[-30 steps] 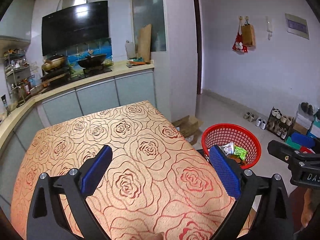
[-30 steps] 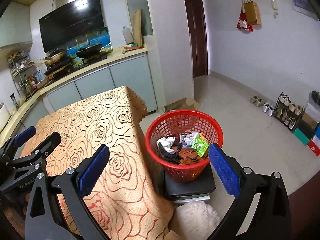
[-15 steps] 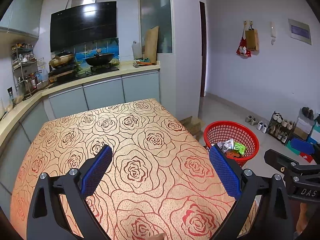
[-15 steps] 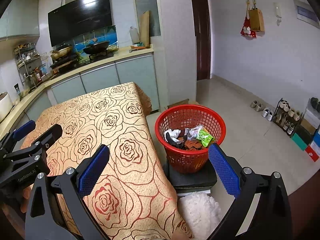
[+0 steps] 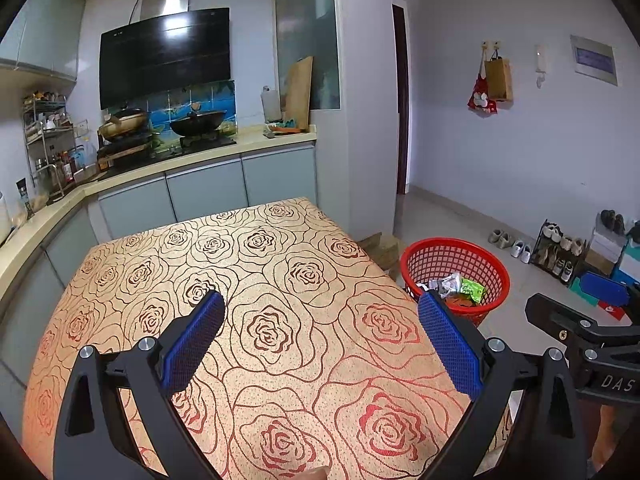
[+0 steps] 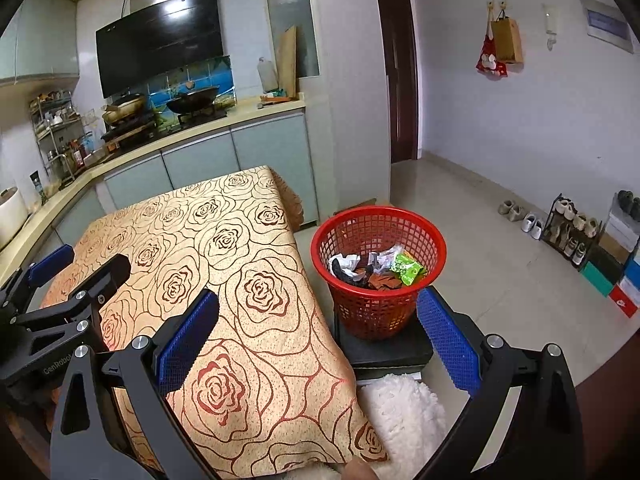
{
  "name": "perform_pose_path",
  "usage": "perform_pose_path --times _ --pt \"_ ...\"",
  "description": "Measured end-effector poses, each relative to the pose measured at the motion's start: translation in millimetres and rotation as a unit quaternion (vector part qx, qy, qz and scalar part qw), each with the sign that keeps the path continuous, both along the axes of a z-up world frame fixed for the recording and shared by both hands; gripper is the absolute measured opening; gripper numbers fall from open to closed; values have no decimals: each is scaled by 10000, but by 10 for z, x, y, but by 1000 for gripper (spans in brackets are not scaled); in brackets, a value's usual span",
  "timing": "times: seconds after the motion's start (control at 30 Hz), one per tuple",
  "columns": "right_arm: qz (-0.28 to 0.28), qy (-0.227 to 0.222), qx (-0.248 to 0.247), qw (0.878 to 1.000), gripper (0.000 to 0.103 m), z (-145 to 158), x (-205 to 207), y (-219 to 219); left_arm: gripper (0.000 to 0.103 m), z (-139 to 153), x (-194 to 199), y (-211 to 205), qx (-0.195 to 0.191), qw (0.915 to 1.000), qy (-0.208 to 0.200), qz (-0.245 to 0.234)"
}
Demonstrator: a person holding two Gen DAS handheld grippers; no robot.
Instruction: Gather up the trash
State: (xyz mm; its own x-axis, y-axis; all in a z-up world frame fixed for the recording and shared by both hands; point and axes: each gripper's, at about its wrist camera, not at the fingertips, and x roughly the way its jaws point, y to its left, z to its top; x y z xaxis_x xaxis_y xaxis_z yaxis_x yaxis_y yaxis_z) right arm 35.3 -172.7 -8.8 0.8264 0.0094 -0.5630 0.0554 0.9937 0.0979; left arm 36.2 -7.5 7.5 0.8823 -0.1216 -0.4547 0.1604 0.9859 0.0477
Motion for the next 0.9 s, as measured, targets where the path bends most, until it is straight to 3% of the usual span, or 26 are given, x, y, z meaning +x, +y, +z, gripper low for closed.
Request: perform_pose_path --times 0.9 --pt "-30 -13 3 10000 96 14 -35 0 94 62 -24 107 -75 9999 -46 85"
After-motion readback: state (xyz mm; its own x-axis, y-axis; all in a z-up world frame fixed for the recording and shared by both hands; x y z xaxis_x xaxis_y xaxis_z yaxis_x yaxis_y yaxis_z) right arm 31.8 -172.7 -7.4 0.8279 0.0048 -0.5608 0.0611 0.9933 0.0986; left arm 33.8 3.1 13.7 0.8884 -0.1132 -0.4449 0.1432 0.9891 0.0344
